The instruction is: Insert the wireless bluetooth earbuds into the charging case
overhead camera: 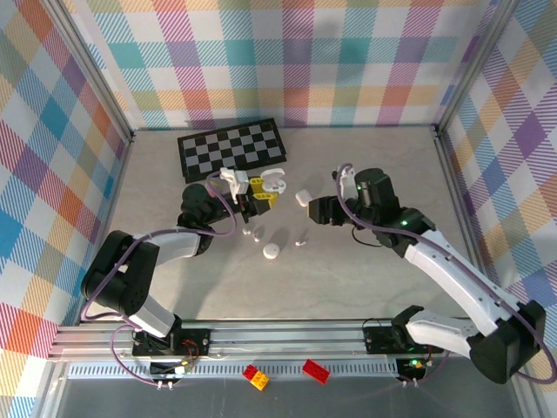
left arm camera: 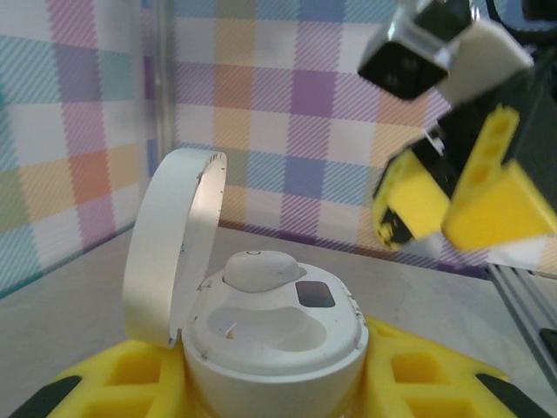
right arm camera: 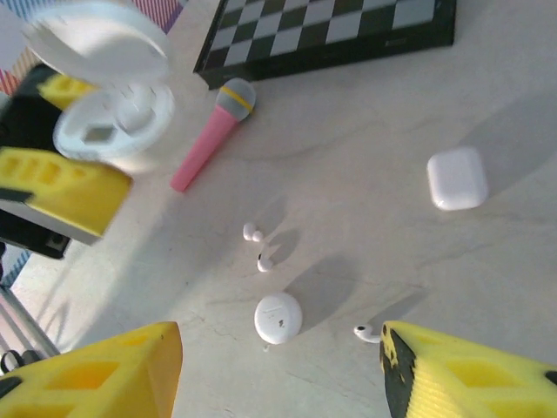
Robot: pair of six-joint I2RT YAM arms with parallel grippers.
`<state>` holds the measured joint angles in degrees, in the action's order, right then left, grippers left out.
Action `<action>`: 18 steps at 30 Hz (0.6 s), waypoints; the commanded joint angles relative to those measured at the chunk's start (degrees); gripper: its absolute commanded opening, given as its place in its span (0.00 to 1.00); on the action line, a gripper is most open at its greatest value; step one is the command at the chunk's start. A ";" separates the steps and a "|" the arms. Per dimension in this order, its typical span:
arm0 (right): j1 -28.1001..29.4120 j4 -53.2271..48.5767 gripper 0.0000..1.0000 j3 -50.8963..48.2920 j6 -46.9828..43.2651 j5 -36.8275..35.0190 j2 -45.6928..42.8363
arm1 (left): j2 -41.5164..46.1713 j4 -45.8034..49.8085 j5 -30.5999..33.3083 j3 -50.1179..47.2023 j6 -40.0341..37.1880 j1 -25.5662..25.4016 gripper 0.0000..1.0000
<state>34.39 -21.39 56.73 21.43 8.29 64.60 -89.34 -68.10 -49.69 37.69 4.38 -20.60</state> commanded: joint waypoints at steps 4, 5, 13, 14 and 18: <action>3.92 11.04 0.62 -2.76 5.18 3.39 8.90 | 2.86 -3.18 -1.29 0.27 1.71 4.41 0.30; 4.63 12.14 0.62 -2.64 5.39 3.48 10.65 | 2.86 -3.49 -1.28 0.36 2.23 5.20 0.30; 7.30 17.39 0.62 1.25 5.62 4.94 24.79 | 1.30 -7.93 -2.96 2.08 7.20 11.93 0.30; 8.13 17.35 0.62 2.21 5.14 4.14 26.61 | 1.43 -7.93 -2.89 2.27 7.30 12.68 0.30; 11.49 15.27 0.61 6.93 2.18 -0.97 32.71 | 1.30 -7.88 -2.78 3.45 8.22 15.74 0.30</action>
<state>43.57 -7.11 59.64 25.91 10.31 95.33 -88.29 -72.44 -51.22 39.00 11.03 -6.94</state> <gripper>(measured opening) 0.610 0.356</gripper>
